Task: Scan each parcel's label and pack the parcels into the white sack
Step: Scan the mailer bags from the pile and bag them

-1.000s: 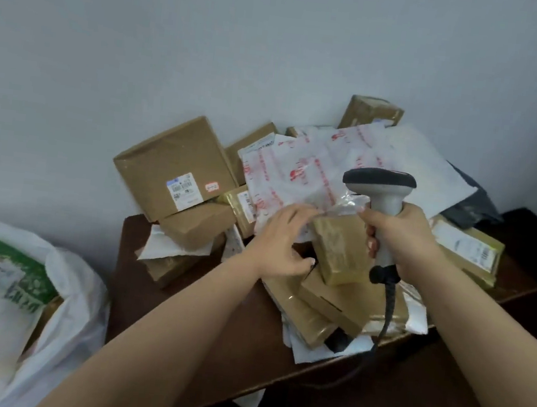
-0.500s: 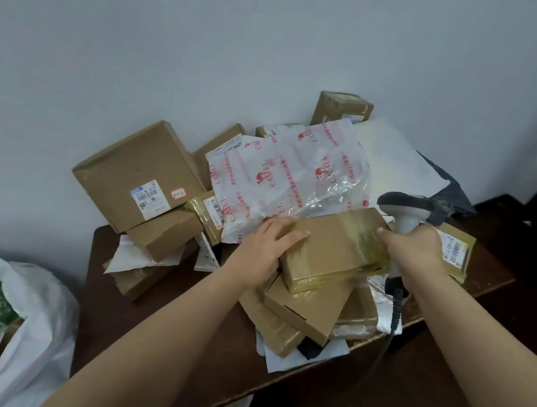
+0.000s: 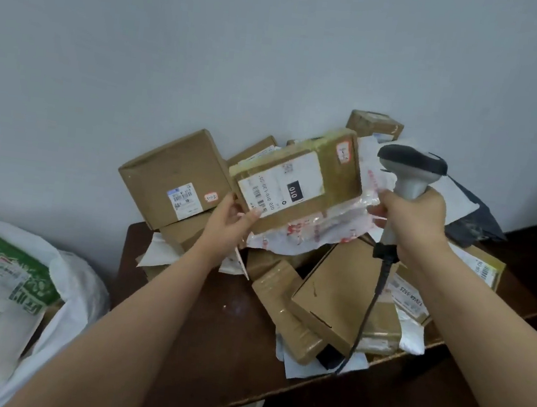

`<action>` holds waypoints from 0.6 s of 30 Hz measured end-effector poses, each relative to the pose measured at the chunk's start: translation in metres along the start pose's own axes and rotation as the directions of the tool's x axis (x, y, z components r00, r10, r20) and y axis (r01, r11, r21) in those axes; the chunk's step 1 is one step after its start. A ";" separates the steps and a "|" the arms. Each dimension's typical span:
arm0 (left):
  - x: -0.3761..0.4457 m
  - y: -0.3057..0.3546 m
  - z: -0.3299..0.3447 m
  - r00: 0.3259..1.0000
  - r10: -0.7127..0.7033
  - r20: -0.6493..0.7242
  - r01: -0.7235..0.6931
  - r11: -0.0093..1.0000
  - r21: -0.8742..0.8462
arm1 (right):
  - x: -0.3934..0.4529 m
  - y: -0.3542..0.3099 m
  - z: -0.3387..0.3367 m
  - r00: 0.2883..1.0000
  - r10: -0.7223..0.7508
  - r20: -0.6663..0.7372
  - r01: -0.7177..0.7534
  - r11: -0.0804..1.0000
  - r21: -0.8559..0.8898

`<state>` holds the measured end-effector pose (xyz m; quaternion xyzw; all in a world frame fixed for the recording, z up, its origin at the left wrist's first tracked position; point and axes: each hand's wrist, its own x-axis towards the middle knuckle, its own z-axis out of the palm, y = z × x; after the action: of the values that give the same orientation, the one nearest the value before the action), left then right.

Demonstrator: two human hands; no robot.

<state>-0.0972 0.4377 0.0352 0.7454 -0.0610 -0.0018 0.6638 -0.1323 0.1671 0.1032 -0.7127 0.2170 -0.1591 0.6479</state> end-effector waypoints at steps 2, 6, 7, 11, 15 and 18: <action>-0.008 0.007 -0.010 0.995 -0.085 -0.057 0.079 0.992 -0.103 | -0.017 -0.008 0.008 0.994 0.042 0.105 -0.050 0.996 0.074; -0.022 0.011 -0.036 0.976 -0.188 -0.113 0.163 0.965 -0.204 | -0.045 -0.014 0.021 0.965 0.041 0.260 -0.054 0.998 0.043; -0.025 0.012 -0.043 0.972 -0.205 -0.118 0.180 0.965 -0.194 | -0.052 -0.015 0.024 0.955 0.023 0.297 -0.035 0.999 0.035; -0.039 0.020 -0.068 0.969 -0.210 -0.133 0.184 0.965 -0.185 | -0.076 -0.022 0.039 0.907 -0.026 0.421 0.002 0.998 0.057; -0.049 0.030 -0.103 0.954 -0.196 -0.225 0.157 0.971 -0.180 | -0.099 -0.029 0.057 0.863 -0.053 0.503 0.013 0.997 0.082; -0.060 0.036 -0.135 0.950 -0.170 -0.261 0.129 0.978 -0.166 | -0.114 -0.032 0.072 0.821 -0.084 0.564 0.047 0.996 0.079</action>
<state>-0.1487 0.5725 0.0822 0.6901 0.0885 0.0465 0.7168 -0.1901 0.2901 0.1333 -0.7144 -0.0146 0.0309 0.6989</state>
